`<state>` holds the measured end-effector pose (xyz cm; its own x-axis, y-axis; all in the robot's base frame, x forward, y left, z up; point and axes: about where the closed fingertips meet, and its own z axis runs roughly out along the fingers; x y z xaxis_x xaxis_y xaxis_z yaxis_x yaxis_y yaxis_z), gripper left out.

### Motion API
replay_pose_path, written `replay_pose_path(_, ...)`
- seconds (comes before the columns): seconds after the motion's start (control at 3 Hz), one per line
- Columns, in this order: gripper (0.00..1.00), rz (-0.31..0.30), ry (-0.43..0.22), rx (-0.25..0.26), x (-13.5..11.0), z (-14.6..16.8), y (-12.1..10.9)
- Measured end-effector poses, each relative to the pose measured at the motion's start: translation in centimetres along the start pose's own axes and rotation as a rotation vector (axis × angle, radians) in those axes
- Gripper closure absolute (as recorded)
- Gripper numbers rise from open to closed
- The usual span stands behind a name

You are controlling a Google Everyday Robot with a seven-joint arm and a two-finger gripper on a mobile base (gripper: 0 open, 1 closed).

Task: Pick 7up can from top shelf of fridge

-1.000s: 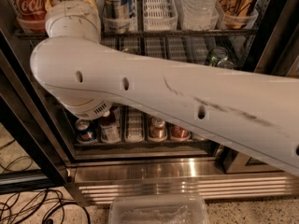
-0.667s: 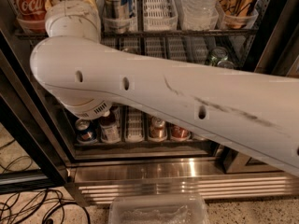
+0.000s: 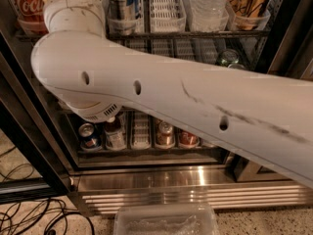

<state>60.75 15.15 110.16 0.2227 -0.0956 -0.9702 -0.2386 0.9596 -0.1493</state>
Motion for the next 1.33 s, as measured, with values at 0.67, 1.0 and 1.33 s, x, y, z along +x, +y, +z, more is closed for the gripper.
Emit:
replay_pose_path(0.67, 1.00, 0.009, -0.048, -0.055, -1.3, -1.3, -0.5)
replay_pose_path(1.0, 1.00, 0.020, -0.062, -0.116, -1.6, -2.4, -1.1)
replay_pose_path(1.33, 1.00, 0.061, -0.021, -0.186, -1.0, -3.7, -1.8)
